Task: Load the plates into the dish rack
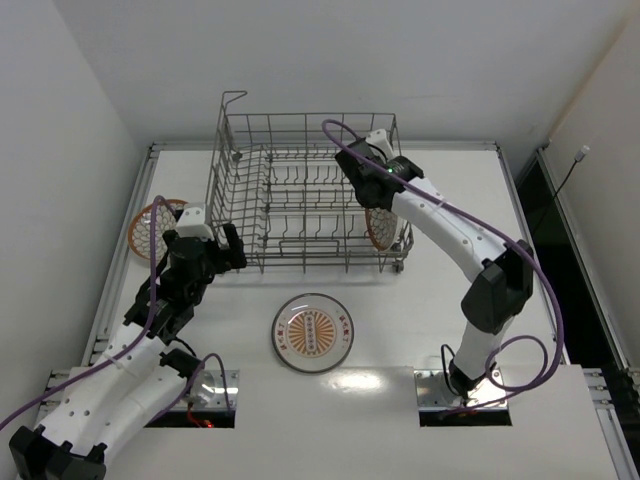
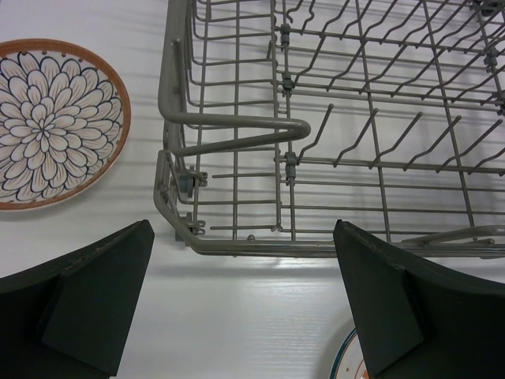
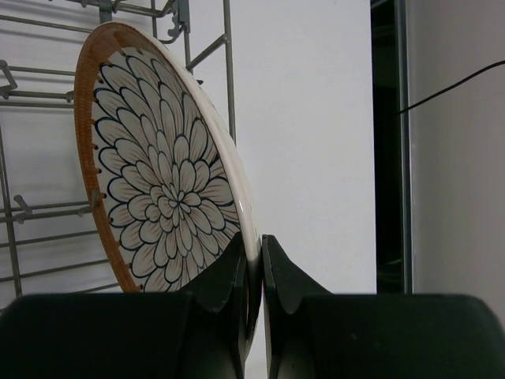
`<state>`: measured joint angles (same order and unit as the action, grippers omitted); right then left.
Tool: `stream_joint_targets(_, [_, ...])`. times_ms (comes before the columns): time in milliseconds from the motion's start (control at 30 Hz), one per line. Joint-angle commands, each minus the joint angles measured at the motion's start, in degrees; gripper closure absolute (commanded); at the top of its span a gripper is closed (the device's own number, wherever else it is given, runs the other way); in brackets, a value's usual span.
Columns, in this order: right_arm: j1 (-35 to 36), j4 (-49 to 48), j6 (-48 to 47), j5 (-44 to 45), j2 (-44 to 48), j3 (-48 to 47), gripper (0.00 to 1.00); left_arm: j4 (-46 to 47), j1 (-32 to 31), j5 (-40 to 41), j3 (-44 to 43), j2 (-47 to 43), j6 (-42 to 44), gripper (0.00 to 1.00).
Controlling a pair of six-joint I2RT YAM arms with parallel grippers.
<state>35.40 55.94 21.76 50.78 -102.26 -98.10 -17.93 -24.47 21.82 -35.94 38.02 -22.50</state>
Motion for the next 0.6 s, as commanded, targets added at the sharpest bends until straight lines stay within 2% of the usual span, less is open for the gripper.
stream_joint_targets(0, [-0.5,-0.75,0.65,13.37,2.77,-5.43,1.0,1.5,-0.58,-0.2,-1.67,-0.67,0.62,0.01])
stream_joint_targets(333, [-0.5,1.53,-0.58,16.71,-3.38,-13.15,1.0,1.5,-0.58,-0.73,-1.67,0.39,0.62,0.01])
stream_joint_targets(567, [0.11,3.11,-0.58,17.95,-2.86,-17.64,1.0,1.5,-0.58,-0.73,-1.67,0.39,0.62,0.01])
